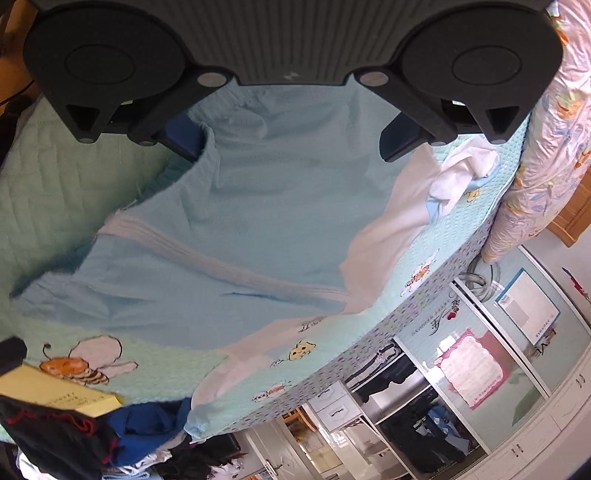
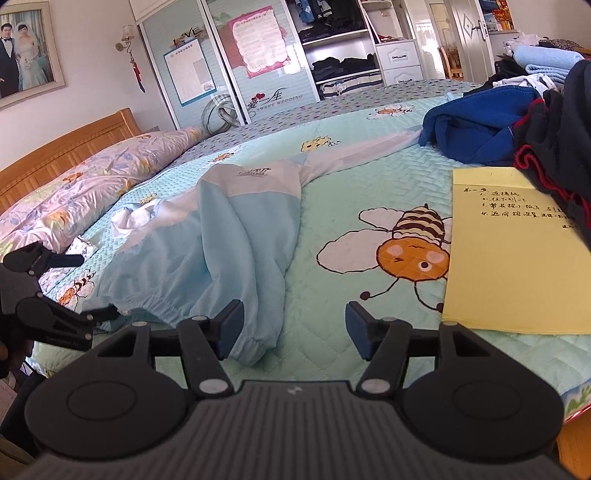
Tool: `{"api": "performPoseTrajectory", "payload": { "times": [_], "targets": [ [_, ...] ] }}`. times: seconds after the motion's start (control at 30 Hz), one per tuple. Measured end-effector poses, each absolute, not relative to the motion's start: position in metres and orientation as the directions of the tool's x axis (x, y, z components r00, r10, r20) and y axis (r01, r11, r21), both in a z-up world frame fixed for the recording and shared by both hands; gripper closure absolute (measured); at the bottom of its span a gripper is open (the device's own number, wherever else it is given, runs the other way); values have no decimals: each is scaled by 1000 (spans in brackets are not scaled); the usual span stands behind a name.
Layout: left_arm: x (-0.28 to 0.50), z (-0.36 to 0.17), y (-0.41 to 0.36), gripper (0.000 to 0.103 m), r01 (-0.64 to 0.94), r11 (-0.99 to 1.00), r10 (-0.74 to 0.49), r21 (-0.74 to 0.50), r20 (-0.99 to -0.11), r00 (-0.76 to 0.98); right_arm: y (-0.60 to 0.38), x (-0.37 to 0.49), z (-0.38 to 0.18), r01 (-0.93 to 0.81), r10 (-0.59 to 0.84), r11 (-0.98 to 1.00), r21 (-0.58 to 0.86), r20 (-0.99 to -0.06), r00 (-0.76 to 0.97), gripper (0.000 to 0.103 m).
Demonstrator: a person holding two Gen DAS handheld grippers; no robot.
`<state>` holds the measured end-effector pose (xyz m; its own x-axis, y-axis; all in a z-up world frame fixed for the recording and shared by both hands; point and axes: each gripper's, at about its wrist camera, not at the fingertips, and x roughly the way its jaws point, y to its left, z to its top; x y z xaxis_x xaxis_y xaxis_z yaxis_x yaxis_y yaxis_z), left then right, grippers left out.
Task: Fold clothes
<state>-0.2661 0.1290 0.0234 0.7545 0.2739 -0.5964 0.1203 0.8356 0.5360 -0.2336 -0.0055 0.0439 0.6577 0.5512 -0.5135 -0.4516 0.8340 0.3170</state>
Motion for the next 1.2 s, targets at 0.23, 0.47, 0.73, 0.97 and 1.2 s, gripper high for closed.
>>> {"api": "performPoseTrajectory", "payload": {
  "times": [0.23,0.47,0.73,0.97,1.2],
  "targets": [
    [-274,21,118,2,140,799,293,585,-582,759,7,-232,46,-513,633,774,371,-482,606,40],
    [-268,18,103,2,154,802,267,577,-577,772,54,-231,44,-579,619,774,257,-498,607,36],
    [-275,17,129,0,38,774,389,632,-522,759,72,-231,20,-574,466,818,31,-621,630,33],
    [-290,18,120,0,29,686,447,727,-454,771,69,-231,19,-576,471,817,42,-625,623,32],
    [-291,17,129,0,13,651,518,759,-456,724,68,-231,19,-577,477,815,54,-627,615,31]
  ]
}}
